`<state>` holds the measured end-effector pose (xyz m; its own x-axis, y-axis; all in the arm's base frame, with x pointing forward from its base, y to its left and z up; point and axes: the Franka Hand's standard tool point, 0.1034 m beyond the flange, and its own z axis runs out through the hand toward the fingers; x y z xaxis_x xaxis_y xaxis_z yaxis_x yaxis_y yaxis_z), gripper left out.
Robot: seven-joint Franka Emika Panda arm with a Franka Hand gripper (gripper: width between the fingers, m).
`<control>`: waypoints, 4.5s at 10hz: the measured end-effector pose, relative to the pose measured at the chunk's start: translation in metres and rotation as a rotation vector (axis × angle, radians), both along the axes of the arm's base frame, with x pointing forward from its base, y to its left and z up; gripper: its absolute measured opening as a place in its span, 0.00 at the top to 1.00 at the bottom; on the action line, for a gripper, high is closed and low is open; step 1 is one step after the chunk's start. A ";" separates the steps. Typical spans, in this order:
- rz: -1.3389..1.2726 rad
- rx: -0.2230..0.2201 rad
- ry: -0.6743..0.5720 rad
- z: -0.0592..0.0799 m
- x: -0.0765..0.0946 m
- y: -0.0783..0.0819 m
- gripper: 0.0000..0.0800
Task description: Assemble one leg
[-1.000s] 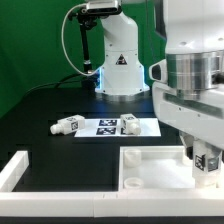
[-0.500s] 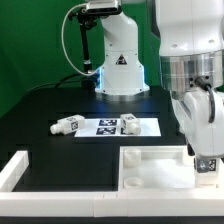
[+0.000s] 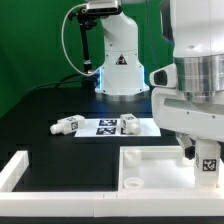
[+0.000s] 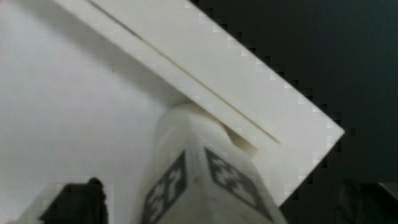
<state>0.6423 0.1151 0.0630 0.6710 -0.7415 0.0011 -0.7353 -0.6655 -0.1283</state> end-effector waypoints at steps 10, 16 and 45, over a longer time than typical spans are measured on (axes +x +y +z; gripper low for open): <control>0.154 -0.058 0.011 0.002 0.000 -0.004 0.65; -0.678 0.094 0.085 -0.004 -0.001 -0.005 0.65; -0.583 0.048 0.070 0.001 0.001 -0.006 0.57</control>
Offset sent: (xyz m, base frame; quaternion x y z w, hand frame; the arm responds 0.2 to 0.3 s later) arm -0.0049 0.0148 -0.0037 -0.0037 -0.0013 -0.4020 0.9156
